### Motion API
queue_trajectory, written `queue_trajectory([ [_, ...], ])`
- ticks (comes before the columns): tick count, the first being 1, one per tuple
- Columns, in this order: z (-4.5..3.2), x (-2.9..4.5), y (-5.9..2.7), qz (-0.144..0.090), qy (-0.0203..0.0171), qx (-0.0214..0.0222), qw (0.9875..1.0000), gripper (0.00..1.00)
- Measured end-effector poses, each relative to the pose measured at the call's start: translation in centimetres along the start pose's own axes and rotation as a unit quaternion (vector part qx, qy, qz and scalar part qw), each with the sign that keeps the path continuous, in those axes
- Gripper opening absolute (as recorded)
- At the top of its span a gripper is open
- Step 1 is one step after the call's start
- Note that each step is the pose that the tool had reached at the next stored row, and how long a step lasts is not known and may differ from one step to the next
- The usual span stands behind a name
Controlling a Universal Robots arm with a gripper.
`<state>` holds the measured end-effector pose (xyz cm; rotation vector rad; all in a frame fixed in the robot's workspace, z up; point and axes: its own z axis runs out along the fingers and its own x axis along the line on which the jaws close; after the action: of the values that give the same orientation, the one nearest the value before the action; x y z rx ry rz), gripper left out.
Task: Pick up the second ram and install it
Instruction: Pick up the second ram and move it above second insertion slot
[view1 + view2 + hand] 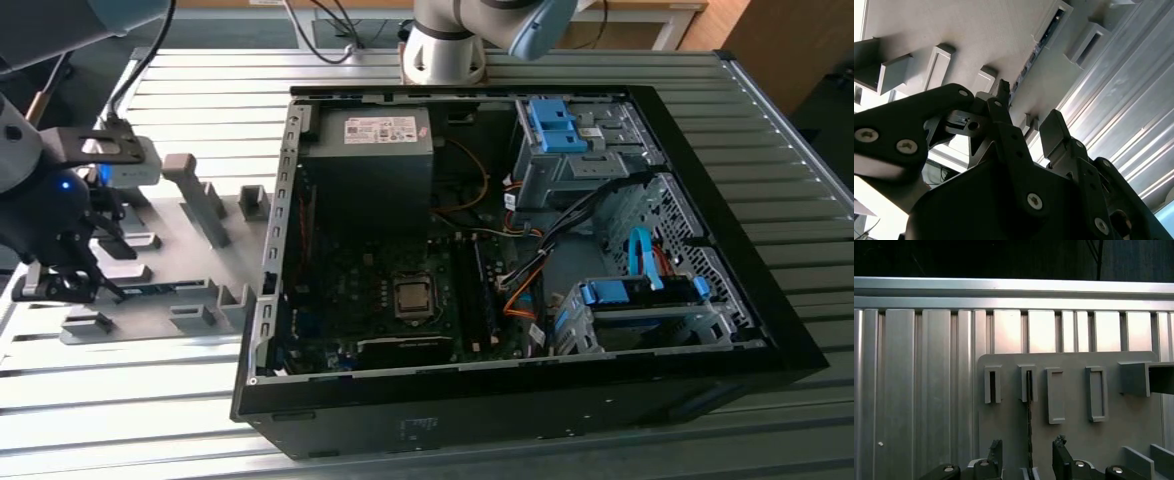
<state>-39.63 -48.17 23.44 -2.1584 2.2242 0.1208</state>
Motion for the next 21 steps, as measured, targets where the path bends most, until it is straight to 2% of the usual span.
queue_trajectory([
  [3, 0.34, 0.03, -0.01, 0.0, 0.0, 0.0, 1.0, 0.52],
  [11, 0.44, 0.01, -0.02, 0.0, 0.0001, 0.0001, 1.0, 0.52],
  [21, 1.74, 0.03, -0.01, 0.0, 0.0005, 0.0, 1.0, 0.52],
])
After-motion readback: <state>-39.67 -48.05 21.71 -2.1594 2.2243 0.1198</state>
